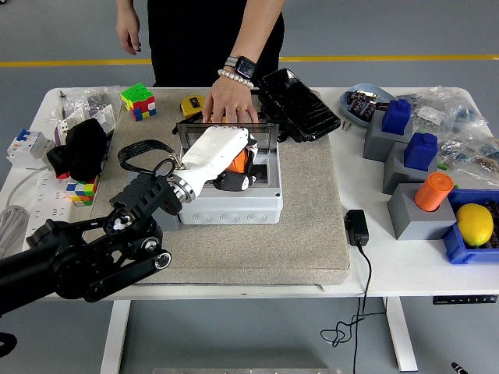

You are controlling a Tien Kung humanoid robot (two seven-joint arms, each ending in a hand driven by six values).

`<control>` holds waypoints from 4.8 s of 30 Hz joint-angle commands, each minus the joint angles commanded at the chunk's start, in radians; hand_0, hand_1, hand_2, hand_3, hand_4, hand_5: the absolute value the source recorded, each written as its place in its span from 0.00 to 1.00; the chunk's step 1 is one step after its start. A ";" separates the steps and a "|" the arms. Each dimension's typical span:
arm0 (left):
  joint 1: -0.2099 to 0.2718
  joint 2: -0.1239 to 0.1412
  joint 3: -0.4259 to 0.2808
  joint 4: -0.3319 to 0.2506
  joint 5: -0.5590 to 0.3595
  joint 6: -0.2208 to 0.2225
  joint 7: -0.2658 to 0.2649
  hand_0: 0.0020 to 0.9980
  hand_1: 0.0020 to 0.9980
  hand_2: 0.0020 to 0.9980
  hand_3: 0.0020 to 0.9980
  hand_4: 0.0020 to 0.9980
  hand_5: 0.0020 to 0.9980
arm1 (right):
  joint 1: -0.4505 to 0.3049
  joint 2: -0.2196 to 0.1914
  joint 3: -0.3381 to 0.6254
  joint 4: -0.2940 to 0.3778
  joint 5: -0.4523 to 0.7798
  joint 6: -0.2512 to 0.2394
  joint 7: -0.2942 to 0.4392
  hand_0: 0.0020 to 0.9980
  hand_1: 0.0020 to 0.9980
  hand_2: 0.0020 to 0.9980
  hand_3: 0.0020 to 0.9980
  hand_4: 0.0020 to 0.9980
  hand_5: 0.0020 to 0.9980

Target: Fetch the battery,place it into the box,close the lid of the box

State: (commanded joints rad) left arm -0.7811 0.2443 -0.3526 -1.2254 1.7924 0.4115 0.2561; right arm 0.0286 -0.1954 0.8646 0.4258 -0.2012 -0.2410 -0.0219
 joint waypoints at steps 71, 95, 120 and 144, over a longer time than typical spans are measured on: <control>0.130 0.079 -0.226 -0.170 -0.107 0.023 -0.103 0.36 0.56 0.55 0.53 1.00 0.53 | -0.005 0.000 0.002 0.002 -0.003 -0.001 0.003 0.57 0.63 0.64 0.54 0.86 0.38; 0.186 0.144 -0.143 -0.124 -0.094 -0.007 -0.107 0.31 0.50 0.51 0.50 1.00 0.54 | -0.003 0.000 0.006 0.002 -0.001 -0.003 0.008 0.57 0.63 0.64 0.54 0.86 0.38; 0.102 0.038 -0.064 -0.011 -0.154 0.013 -0.152 0.33 0.51 0.52 0.51 1.00 0.55 | -0.002 0.000 -0.003 0.004 0.006 -0.003 0.010 0.57 0.63 0.64 0.54 0.86 0.38; 0.068 -0.022 -0.036 0.028 -0.230 0.059 -0.231 0.39 0.54 0.52 0.51 1.00 0.54 | -0.002 0.001 -0.012 0.009 0.006 -0.003 0.011 0.57 0.63 0.64 0.54 0.86 0.38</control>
State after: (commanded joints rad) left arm -0.7132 0.2224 -0.3884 -1.1969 1.5620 0.4708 0.0252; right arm 0.0268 -0.1945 0.8525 0.4349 -0.1948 -0.2437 -0.0107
